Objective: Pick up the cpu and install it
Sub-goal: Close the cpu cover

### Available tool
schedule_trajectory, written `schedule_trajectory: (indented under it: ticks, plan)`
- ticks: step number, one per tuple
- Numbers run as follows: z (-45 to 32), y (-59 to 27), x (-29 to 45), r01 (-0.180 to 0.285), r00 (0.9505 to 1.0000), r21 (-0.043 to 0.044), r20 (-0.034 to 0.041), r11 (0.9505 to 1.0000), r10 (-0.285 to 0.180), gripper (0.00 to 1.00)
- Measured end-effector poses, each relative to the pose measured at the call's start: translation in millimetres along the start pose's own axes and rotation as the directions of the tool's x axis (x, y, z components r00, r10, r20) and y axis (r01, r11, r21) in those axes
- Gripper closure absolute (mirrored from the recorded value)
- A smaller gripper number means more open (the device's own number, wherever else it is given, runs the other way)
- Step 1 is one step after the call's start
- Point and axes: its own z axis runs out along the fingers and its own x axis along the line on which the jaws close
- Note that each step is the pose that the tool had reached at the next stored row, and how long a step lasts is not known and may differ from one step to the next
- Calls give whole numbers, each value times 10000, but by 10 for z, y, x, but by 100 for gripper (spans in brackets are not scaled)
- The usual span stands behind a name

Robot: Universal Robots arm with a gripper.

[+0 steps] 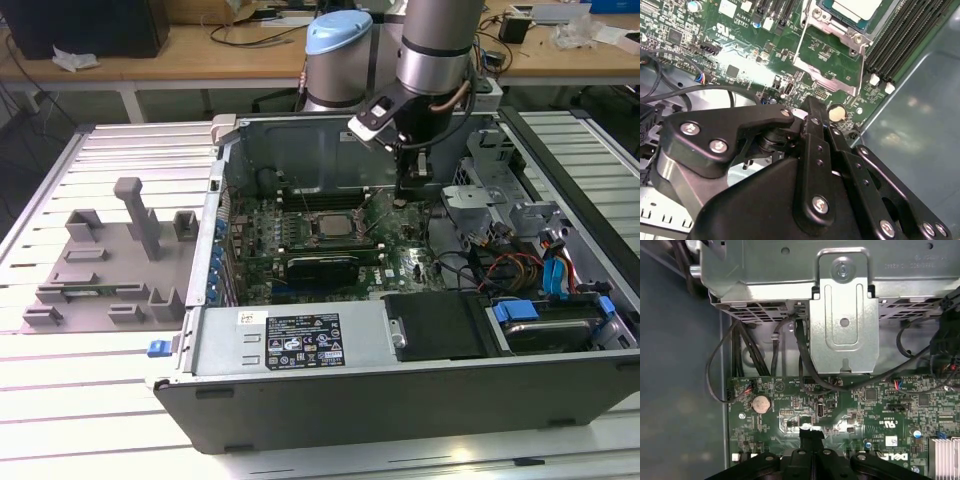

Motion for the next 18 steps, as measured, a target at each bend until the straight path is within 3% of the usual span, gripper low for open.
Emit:
schedule_trajectory:
  ticks: [8, 18]
  plan:
    - [100, -34, 24, 2, 10000, 4, -6, 10000, -2, 89]
    - [105, -264, 30, 1, 10000, -17, -7, 10000, -1, 89]
